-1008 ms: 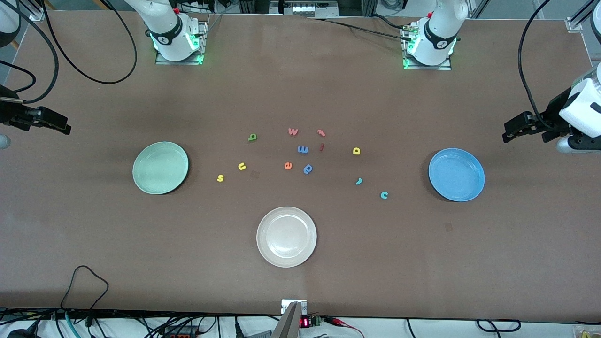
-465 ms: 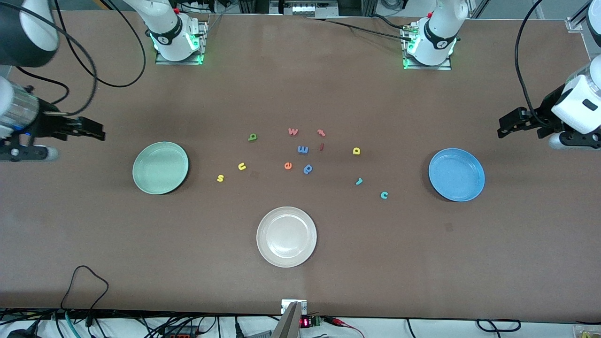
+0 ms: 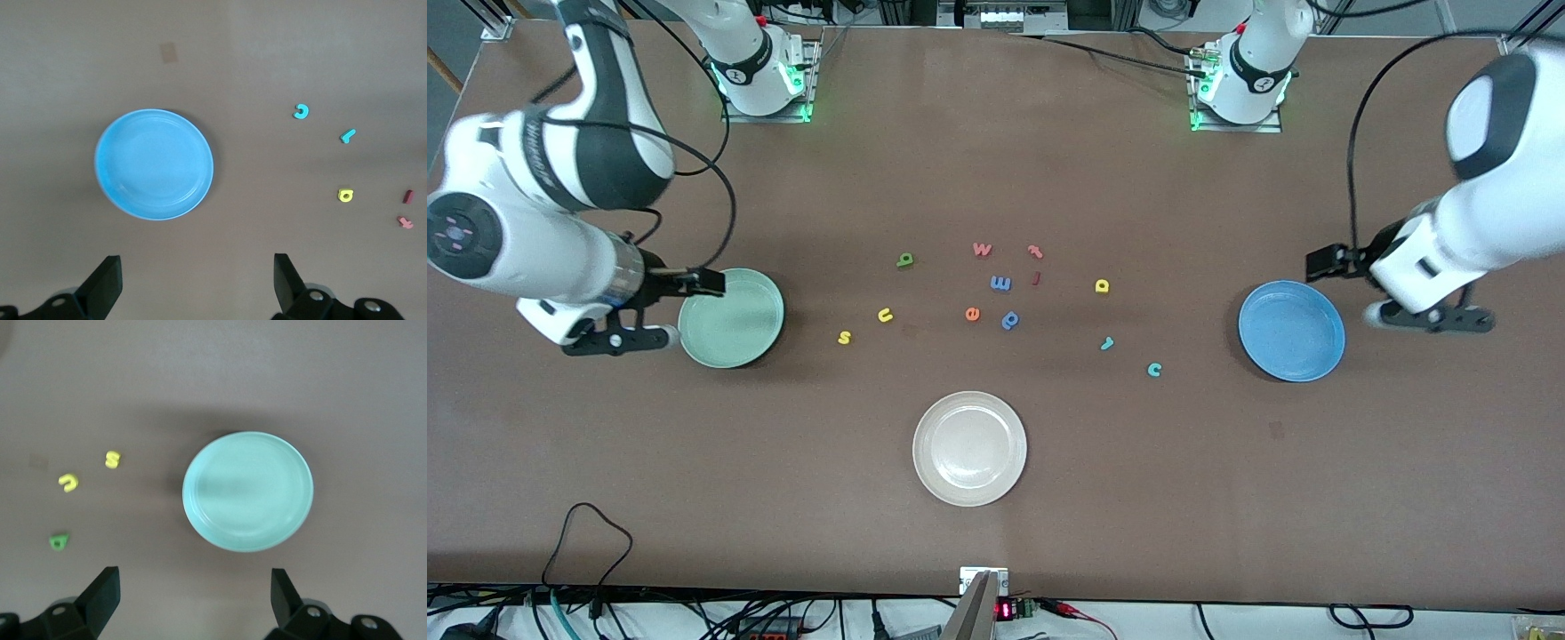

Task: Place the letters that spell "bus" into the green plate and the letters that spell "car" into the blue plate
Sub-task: 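Reach the yellow S with the right gripper while the left gripper reaches the c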

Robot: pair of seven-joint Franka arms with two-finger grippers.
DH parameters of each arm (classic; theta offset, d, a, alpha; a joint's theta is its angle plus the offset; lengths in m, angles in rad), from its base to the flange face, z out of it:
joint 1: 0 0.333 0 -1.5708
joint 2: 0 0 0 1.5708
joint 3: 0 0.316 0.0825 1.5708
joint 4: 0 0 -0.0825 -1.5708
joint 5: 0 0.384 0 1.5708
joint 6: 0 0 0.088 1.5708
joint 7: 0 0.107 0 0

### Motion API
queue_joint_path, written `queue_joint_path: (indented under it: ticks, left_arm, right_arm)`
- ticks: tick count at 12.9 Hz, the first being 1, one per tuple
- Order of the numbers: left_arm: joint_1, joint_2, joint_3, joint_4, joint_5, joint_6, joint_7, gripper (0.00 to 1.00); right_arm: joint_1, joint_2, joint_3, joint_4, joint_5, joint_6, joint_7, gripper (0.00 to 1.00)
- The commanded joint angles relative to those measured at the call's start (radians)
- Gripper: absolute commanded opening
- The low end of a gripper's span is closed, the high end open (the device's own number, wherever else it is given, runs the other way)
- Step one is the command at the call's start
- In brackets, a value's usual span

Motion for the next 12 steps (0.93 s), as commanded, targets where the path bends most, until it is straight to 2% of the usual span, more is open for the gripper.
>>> queue_joint_path:
  ticks: [1,2,6,9,12]
  left_arm:
    - [-0.037,0.170,0.000,0.154,-0.002,-0.018,0.019,1.00]
    - [-0.061,0.217,0.000,0.168,0.005,-0.001,0.019,1.00]
    - [-0.146,0.354,0.000,0.155,-0.002,0.206,0.004,1.00]
    - [-0.202,0.440,0.002,0.138,-0.001,0.322,-0.001,0.83]
    - [-0.209,0.472,0.002,0.096,0.002,0.433,-0.011,0.78]
  right_arm:
    - [0.027,-0.008,-0.005,-0.121,0.017,0.151,0.058,1.00]
    - [0.041,-0.002,-0.005,-0.151,0.017,0.199,0.091,1.00]
    - [0.088,0.052,-0.005,-0.197,0.023,0.304,0.235,1.00]
    - [0.141,0.098,-0.005,-0.197,0.023,0.376,0.343,1.00]
    - [0.194,0.148,-0.006,-0.194,0.023,0.452,0.410,1.00]
